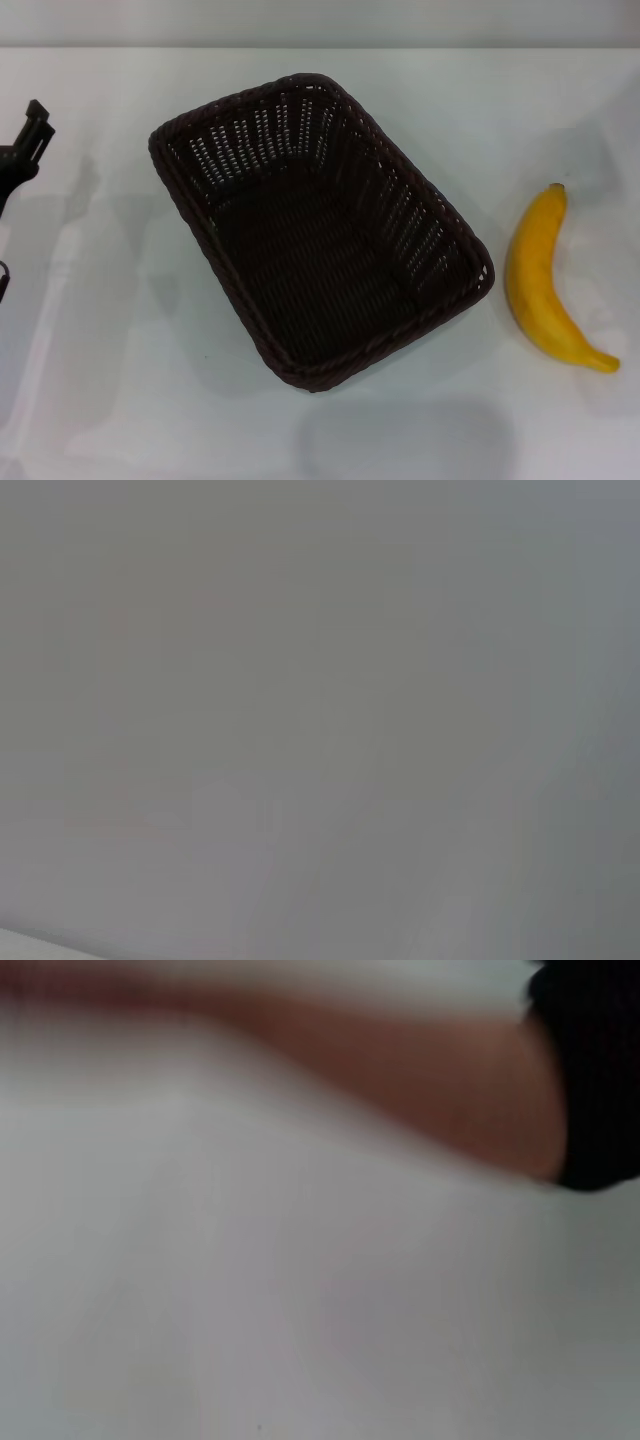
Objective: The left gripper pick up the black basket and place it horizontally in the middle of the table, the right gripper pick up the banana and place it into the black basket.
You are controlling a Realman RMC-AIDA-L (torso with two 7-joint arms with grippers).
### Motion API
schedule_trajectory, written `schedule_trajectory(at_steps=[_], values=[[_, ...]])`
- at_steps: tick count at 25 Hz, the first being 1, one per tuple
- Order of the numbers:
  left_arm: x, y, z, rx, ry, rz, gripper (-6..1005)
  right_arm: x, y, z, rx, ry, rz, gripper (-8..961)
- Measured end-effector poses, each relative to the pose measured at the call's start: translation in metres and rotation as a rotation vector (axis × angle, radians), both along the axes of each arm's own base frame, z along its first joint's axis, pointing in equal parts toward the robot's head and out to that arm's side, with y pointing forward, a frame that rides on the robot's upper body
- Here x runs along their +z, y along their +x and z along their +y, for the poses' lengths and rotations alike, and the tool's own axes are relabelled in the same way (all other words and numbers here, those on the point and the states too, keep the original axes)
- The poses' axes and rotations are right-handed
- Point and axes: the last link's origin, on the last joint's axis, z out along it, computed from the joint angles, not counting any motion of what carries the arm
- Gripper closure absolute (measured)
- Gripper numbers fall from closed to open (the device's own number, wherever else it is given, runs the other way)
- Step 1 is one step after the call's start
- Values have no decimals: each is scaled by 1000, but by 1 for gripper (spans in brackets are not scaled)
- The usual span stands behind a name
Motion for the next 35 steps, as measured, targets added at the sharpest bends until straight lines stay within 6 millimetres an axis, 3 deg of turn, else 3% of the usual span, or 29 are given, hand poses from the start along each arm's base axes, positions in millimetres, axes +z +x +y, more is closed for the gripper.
schedule_trajectory(at_steps=[11,25,29,35], values=[[2,5,-5,-49,16,2,121,11,12,4,-90,77,19,81],[0,2,-5,4,44,-104,123,30,15,41,-145,114,-93,82],[9,7,9,-48,-3,-170,123,34,14,47,-146,123,-119,82],[47,15,48,-87,-185,-241,124,38,14,52,-151,127,-129,82]])
